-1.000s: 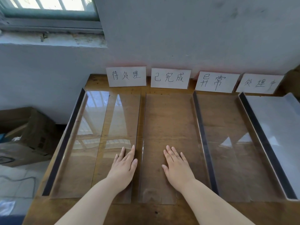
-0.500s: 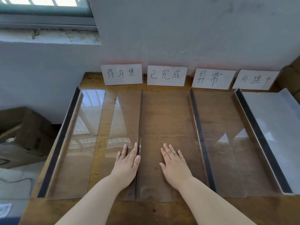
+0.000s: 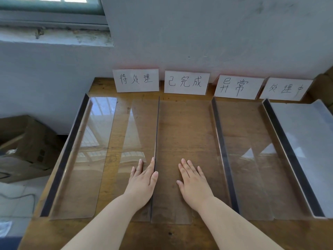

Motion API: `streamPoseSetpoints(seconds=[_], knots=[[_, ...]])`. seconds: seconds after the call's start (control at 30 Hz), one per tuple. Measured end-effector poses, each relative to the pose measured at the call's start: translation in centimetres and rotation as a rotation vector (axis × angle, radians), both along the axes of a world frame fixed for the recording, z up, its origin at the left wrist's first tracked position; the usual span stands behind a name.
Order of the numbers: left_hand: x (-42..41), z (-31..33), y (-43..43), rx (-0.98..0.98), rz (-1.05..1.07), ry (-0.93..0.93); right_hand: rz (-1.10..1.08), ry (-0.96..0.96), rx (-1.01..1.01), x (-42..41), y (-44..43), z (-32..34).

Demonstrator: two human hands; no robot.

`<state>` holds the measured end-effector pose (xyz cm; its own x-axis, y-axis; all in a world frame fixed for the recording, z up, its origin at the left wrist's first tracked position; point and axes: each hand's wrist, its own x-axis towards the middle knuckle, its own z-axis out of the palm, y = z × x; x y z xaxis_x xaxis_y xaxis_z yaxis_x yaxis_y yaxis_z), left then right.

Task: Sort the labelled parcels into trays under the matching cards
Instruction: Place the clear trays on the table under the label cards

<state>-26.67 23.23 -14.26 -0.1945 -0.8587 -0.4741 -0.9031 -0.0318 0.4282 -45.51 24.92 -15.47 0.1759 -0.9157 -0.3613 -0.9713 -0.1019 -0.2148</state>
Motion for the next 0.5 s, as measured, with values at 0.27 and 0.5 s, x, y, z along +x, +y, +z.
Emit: streamPoseSetpoints(seconds=[0.27,0.5], knots=[[-0.4,-0.8,0.5,-0.059,0.051,-0.005,-0.023,-0.007,0.027,0.2,-0.2,-0.1],[-0.3,-1.1,-0.2,-0.081,0.041,0.014,-0.030,0.049,0.028,0.4,-0.6,0.0]])
